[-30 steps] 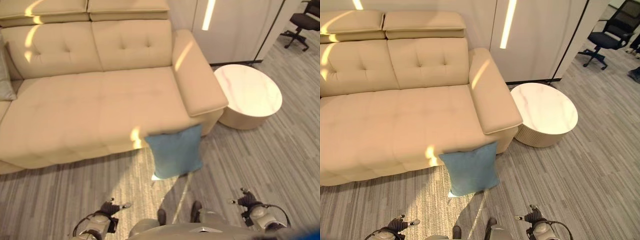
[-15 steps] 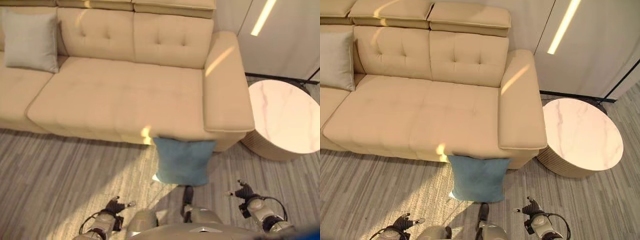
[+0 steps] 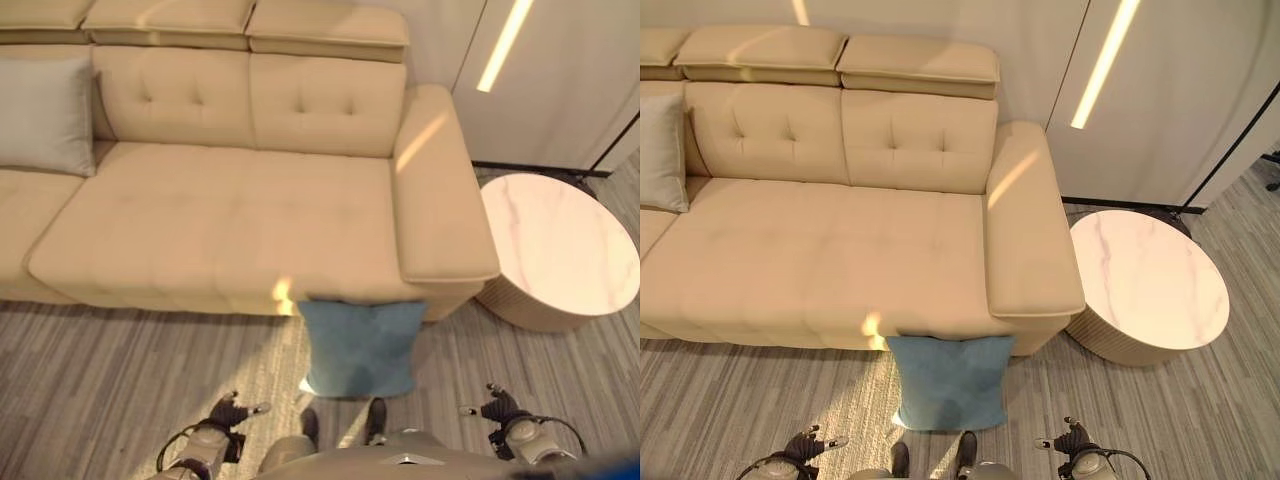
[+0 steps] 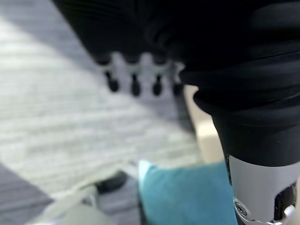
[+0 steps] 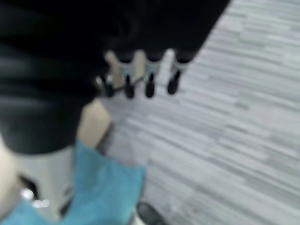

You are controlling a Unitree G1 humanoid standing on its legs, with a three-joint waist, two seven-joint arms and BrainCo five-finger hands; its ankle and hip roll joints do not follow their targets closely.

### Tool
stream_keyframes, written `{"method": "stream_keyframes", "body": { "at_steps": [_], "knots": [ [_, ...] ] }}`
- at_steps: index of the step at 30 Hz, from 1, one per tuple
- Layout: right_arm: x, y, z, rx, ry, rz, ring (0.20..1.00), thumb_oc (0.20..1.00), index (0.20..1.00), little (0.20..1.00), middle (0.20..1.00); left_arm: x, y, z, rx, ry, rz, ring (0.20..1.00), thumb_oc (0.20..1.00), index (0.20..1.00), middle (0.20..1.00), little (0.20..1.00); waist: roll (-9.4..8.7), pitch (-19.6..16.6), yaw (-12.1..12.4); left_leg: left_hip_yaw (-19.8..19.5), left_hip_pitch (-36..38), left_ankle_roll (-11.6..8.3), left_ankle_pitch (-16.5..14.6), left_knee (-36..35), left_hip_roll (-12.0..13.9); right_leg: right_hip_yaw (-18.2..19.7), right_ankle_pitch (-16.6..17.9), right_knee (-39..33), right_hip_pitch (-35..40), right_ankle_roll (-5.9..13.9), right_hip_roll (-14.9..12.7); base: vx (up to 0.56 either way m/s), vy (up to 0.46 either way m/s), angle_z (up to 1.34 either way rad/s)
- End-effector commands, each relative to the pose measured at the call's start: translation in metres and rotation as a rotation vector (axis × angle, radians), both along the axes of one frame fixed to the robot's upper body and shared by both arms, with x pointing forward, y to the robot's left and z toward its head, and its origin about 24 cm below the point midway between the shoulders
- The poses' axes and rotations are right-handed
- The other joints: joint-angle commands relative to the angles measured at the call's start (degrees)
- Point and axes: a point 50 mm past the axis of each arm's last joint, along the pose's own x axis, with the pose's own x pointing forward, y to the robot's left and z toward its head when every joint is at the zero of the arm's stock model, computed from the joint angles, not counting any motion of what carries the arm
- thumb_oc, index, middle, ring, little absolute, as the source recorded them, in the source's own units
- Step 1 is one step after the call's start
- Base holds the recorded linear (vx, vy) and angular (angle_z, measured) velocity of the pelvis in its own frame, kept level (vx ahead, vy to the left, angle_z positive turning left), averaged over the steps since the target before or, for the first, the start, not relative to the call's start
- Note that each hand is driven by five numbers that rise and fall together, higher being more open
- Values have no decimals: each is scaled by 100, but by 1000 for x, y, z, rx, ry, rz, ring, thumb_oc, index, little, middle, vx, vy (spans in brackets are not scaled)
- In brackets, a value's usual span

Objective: Pick up all the scattered cushions and arrange them neatly on the sofa.

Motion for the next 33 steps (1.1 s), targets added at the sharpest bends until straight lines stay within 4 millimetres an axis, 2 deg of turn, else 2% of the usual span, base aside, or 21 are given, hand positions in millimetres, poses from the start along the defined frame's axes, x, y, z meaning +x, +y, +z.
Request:
{"method": "stream_keyframes", "body": {
  "at_steps": [1, 4, 6, 8, 10, 13, 19, 24, 25, 26, 30, 33],
  "knots": [
    [17, 8, 4, -4, -43, 44, 1000, 1000, 1000, 1000, 1000, 1, 20, 6, 42, -21, 57, 1000, 1000, 1000, 1000, 1000, -377, 49, 170, -1, -63, -119, -540, 498, -106, 113, 282, -243, 344, 968, -700, 7, 42, -7],
    [26, 10, 7, -7, -63, 72, 1000, 1000, 1000, 1000, 1000, 8, 22, 9, 40, -54, 73, 1000, 1000, 1000, 1000, 1000, -359, 131, 184, -72, -79, -61, -559, 561, -120, 203, 349, 110, 120, 1005, -776, -25, 60, -22],
    [30, 11, 9, -6, -75, 74, 1000, 1000, 1000, 1000, 1000, 16, 23, 13, 40, -87, 77, 1000, 1000, 1000, 1000, 1000, -329, 194, 154, -191, -177, -20, -571, 650, -122, 518, 262, 369, -57, 1017, -730, -27, 9, -10],
    [34, 13, 11, -2, -89, 76, 1000, 1000, 1000, 1000, 1000, 24, 25, 17, 45, -118, 76, 1000, 1000, 1000, 1000, 1000, -312, 215, 166, -233, -240, -49, -582, 678, -61, 660, 275, 298, -80, 1017, -787, -1, -99, 4],
    [40, 15, 13, -6, -106, 94, 1000, 1000, 1000, 1000, 1000, 35, 28, 22, 51, -160, 81, 1000, 1000, 1000, 1000, 1000, -312, 271, 192, -313, -344, -106, -564, 718, 20, 664, 315, 202, -165, 967, -913, 0, -150, 8],
    [44, 14, 16, -15, -127, 103, 1000, 1000, 1000, 1000, 1000, 42, 28, 26, 58, -195, 79, 1000, 1000, 1000, 1000, 1000, -400, 281, 221, -328, -424, -199, -584, 783, 28, 515, 384, -33, -68, 1022, -985, 39, -107, 10],
    [64, 16, 27, -19, -206, 102, 1000, 1000, 1000, 1000, 1000, 66, 23, 35, 40, -298, 126, 1000, 1000, 1000, 1000, 1000, -441, 470, 163, -429, -845, -341, -426, 803, 157, 304, 434, -195, -266, 1051, -913, -68, -107, 17],
    [94, 17, 46, -35, -312, 105, 1000, 1000, 1000, 1000, 1000, 101, 14, 53, 29, -423, 116, 1000, 1000, 1000, 1000, 1000, -377, 725, 80, -426, -1377, -360, -263, 862, 133, 272, 477, -42, -843, 1008, -885, -129, 7, 1],
    [94, 17, 46, -36, -312, 105, 1000, 1000, 1000, 1000, 1000, 101, 14, 53, 29, -423, 116, 1000, 1000, 1000, 1000, 1000, -376, 716, 77, -428, -1391, -360, -263, 866, 133, 271, 476, -38, -857, 1008, -886, -129, 34, 7],
    [107, 20, 55, -39, -363, 108, 1000, 1000, 1000, 1000, 1000, 115, 12, 62, 28, -477, 121, 1000, 1000, 1000, 1000, 1000, -356, 827, 63, -422, -1631, -368, -206, 911, 90, 277, 511, 34, -1113, 996, -898, -134, 39, 6],
    [141, 27, 83, -31, -517, 76, 1000, 1000, 1000, 1000, 1000, 146, 5, 84, 17, -617, 190, 1000, 1000, 1000, 1000, 1000, -277, 1070, 55, -423, -2402, -421, -89, 1145, 25, 329, 535, 311, -1880, 954, -976, -173, 45, 4],
    [155, 29, 97, -38, -588, 66, 1000, 1000, 1000, 1000, 1000, 157, 1, 92, 0, -669, 213, 1000, 1000, 1000, 1000, 1000, -219, 1132, 45, -439, -2802, -450, -50, 1267, 21, 381, 522, 536, -2329, 909, -1027, -110, 36, 10]
  ]
}}
